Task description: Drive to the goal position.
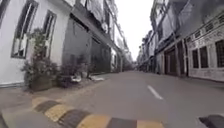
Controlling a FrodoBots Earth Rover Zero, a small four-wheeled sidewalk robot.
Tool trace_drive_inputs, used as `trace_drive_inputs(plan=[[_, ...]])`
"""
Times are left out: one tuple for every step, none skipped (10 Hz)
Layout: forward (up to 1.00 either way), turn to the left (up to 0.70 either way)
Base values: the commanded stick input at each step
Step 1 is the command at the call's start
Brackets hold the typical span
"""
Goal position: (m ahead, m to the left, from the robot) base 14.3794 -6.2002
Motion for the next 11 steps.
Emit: trace_drive_inputs(plan=[[0.85,-0.34],[0.85,-0.34],[0.85,-0.34],[0.85,-0.34],[0.85,-0.34],[0.85,-0.31],[0.85,-0.22],[0.85,0.0],[0.85,0.0],[0.85,0.0],[0.85,0.0]])
